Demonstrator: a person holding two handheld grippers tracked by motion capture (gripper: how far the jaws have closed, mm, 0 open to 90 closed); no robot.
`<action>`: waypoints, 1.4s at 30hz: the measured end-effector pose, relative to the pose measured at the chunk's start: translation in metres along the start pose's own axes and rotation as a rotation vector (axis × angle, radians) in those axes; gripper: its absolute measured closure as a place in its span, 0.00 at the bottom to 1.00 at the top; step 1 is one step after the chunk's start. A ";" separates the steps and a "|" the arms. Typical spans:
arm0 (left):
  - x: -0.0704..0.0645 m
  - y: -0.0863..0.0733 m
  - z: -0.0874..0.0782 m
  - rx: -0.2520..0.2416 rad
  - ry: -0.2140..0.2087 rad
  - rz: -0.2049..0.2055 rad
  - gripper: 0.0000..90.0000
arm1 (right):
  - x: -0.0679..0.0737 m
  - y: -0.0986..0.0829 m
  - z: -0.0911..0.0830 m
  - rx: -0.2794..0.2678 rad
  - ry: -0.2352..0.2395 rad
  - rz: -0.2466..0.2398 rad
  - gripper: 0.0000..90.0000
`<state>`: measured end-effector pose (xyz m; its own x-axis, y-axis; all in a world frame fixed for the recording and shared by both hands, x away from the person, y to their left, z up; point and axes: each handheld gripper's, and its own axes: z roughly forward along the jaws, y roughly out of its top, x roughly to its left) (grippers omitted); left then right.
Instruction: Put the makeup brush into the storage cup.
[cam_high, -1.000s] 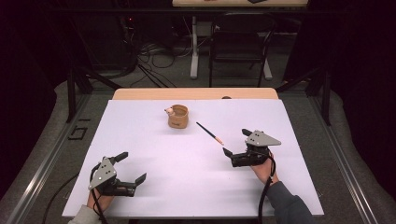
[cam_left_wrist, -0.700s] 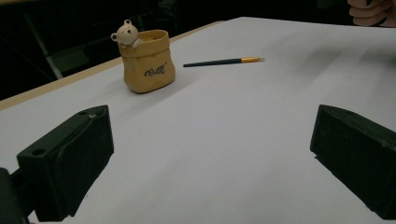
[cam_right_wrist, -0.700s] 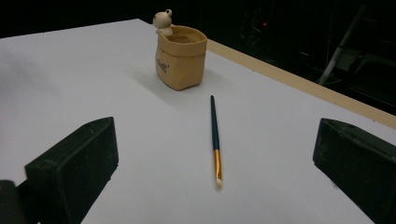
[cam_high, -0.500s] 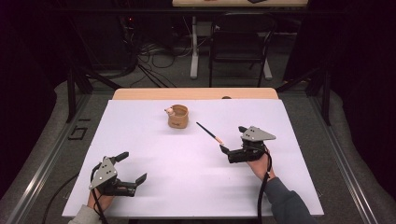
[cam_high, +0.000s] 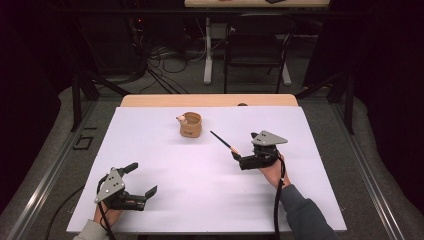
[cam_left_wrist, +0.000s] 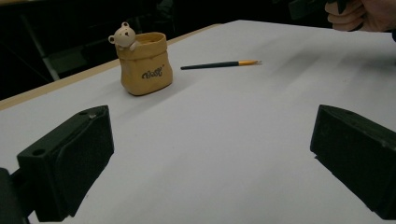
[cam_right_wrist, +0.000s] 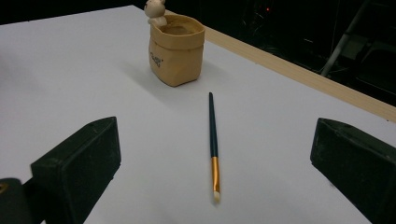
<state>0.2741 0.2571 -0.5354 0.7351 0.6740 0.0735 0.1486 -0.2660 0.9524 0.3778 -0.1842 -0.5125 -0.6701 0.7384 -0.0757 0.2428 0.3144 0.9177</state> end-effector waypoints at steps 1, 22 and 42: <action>0.000 0.000 0.000 0.000 0.000 0.000 0.00 | 0.000 0.000 0.000 0.000 0.000 0.000 0.01; 0.001 0.000 0.000 0.001 -0.012 -0.004 0.00 | -0.017 0.017 0.041 0.220 0.084 0.017 0.00; 0.001 -0.001 0.001 -0.001 -0.017 -0.009 0.00 | -0.023 0.038 0.073 0.456 0.120 -0.014 0.00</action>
<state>0.2756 0.2576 -0.5363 0.7452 0.6641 0.0602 0.1544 -0.2597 0.9533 0.4539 -0.1460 -0.5042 -0.7456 0.6662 -0.0166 0.4983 0.5738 0.6499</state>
